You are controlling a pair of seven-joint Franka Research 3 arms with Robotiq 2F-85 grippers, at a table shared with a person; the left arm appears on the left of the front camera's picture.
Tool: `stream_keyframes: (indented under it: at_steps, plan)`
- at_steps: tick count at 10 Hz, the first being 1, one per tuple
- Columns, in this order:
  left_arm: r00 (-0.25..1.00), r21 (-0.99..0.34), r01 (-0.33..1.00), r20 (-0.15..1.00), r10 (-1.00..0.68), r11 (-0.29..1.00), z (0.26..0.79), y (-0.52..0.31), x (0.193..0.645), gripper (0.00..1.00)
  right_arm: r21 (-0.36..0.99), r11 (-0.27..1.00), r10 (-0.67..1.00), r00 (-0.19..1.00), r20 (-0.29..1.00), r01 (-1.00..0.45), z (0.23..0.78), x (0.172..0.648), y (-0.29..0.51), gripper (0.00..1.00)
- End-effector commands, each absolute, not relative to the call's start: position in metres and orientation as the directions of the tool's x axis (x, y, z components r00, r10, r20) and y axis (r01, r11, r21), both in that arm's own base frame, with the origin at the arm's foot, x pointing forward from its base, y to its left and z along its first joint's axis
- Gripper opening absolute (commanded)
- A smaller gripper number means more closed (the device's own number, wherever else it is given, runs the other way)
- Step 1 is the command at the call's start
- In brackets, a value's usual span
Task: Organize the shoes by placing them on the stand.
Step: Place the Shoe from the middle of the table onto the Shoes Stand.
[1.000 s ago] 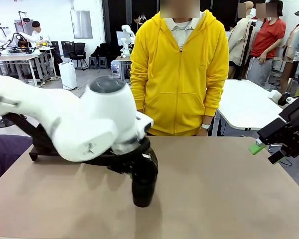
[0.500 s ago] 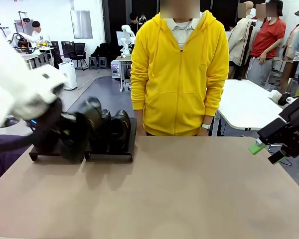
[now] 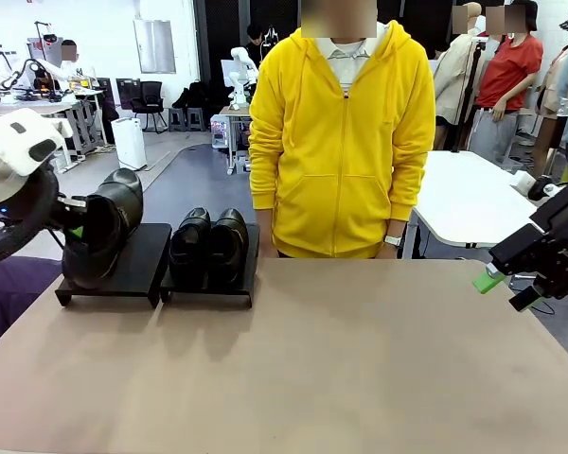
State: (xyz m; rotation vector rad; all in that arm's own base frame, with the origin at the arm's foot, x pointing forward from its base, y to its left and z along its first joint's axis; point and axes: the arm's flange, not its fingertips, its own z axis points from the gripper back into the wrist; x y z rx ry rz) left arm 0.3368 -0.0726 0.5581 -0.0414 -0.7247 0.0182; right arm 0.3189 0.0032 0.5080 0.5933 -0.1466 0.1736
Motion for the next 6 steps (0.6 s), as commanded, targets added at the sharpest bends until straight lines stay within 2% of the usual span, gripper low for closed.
stream_keyframes:
  at_steps: [1,4,6]
  plan:
    - [0.723,-0.012,0.052,0.690,-0.029,0.999,0.567,-0.086,0.330,0.00,0.562,0.796,0.132,0.971,0.201,-0.224,0.510,0.321,0.003,1.00]
    - [0.738,-0.013,0.035,0.675,-0.017,0.999,0.561,-0.091,0.331,0.00,0.562,0.796,0.132,0.971,0.201,-0.224,0.510,0.321,0.003,1.00]
    - [0.737,-0.014,0.041,0.675,-0.021,0.999,0.566,-0.083,0.376,0.00,0.562,0.796,0.132,0.971,0.201,-0.224,0.510,0.321,0.003,1.00]
